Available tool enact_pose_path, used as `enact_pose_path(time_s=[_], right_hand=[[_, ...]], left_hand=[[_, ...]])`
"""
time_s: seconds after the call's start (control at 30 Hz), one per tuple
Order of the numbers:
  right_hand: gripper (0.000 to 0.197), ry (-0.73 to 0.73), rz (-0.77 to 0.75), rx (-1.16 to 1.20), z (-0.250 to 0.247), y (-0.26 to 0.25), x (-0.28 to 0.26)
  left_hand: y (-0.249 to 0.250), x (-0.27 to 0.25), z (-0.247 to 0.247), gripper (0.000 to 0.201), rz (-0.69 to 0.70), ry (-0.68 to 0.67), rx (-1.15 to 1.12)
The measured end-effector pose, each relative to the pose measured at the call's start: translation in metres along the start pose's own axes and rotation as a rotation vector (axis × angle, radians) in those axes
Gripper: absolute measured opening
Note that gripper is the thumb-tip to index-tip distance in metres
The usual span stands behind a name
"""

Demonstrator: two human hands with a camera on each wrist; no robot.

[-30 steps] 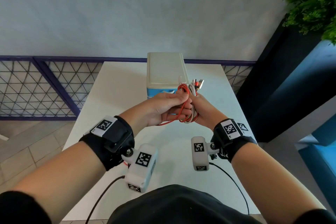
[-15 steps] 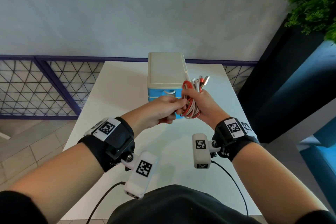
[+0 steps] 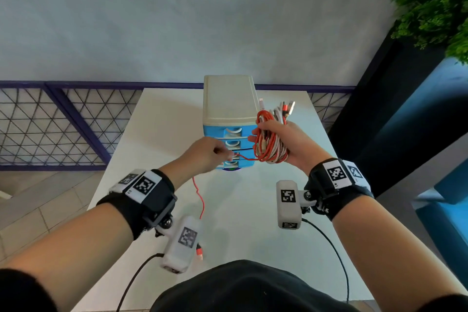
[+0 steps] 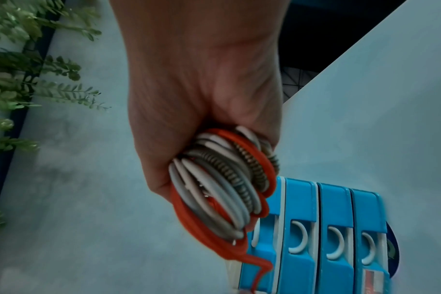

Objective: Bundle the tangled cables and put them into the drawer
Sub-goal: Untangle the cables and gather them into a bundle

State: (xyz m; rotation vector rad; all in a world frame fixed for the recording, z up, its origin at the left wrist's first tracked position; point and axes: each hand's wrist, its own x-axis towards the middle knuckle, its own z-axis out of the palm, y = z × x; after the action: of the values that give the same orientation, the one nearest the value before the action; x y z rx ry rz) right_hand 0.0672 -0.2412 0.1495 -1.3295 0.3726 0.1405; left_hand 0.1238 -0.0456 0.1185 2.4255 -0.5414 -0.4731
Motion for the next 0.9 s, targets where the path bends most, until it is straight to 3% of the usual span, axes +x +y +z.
enact_pose_path(time_s=[0.23,0.37,0.5,0.6,0.67,0.77,0.9], right_hand=[[0.014,0.035,-0.021,-0.298,0.013,0.006,0.000],[0.014,-0.010,0.002,-0.294,0.016,0.011,0.003],[0.018,-0.061,-0.002,-0.349,0.018,0.012,0.004],[0.010,-0.003,-0.044,-0.439,0.018,0.013,0.005],[0.003,0.096,-0.058,-0.417,0.013,0.015,0.009],[0.005,0.231,-0.068,-0.380,0.000,0.018,0.014],[0.008,0.184,-0.053,-0.297,-0.005,0.021,0.015]], left_hand=[[0.015,0.006,-0.006,0.015,0.158,0.197,-0.018],[0.018,0.006,-0.004,0.017,0.218,0.239,-0.040],[0.014,0.007,0.001,0.022,0.191,0.255,0.004],[0.014,0.007,0.000,0.040,0.101,0.242,0.071],[0.015,0.007,-0.008,0.046,-0.014,0.142,-0.022],[0.013,-0.001,-0.026,0.036,-0.232,-0.152,-0.582],[0.014,-0.008,-0.031,0.027,-0.225,-0.353,-0.969]])
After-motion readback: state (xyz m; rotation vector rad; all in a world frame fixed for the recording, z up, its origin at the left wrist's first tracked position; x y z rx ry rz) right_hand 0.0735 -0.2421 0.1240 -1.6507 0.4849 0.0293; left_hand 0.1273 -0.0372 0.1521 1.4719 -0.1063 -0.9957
